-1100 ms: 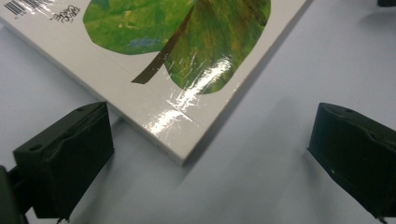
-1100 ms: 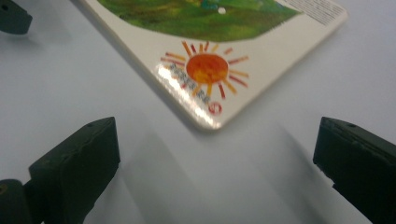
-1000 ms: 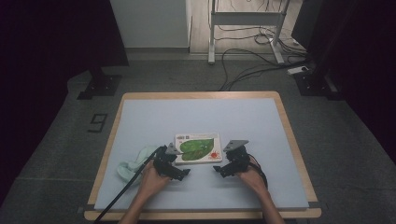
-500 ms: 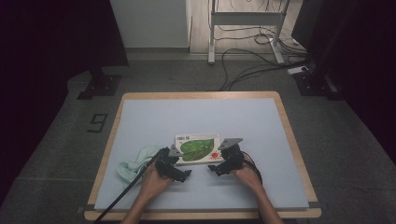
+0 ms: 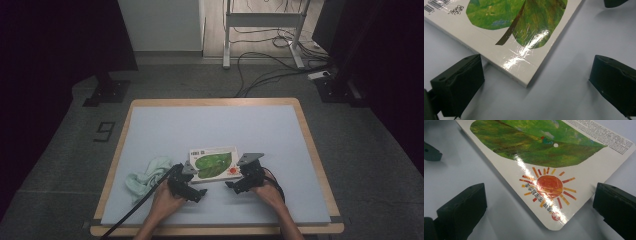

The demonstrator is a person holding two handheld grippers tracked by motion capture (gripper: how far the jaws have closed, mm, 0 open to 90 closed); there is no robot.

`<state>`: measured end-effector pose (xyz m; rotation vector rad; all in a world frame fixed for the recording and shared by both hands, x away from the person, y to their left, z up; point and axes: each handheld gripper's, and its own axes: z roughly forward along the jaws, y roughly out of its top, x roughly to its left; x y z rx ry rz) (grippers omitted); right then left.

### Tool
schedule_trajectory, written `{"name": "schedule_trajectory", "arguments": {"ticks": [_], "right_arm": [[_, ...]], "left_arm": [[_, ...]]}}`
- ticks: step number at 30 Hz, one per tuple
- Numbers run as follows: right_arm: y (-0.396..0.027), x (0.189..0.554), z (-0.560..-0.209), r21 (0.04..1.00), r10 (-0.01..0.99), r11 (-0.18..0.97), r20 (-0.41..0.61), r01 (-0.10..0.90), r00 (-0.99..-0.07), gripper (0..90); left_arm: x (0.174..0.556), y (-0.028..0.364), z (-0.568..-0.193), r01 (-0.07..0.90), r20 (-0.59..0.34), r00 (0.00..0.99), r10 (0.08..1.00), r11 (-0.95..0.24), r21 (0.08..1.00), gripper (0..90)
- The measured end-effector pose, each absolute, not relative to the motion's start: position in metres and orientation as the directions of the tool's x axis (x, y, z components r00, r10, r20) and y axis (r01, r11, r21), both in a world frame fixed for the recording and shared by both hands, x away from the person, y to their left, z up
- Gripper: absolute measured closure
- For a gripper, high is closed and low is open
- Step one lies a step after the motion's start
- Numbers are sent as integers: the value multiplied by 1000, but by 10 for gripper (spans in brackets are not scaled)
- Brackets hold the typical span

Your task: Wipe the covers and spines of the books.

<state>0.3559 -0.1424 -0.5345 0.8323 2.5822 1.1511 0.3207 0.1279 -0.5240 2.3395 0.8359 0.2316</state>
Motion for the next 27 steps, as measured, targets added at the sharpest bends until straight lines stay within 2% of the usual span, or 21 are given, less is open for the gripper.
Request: {"name": "schedule_trajectory", "arguments": {"ticks": [15,19,27], "right_arm": [[-160,319,-535,727,566,551,34,409,-823,0],[-159,316,-535,718,578,561,17,412,-816,0],[-159,314,-535,715,591,558,14,421,-807,0]], "left_arm": [[276,116,-523,466,-75,835,546,-628,623,0],[282,120,-520,460,-102,853,512,-645,610,0],[311,131,-512,466,-62,822,566,-607,643,13]]}}
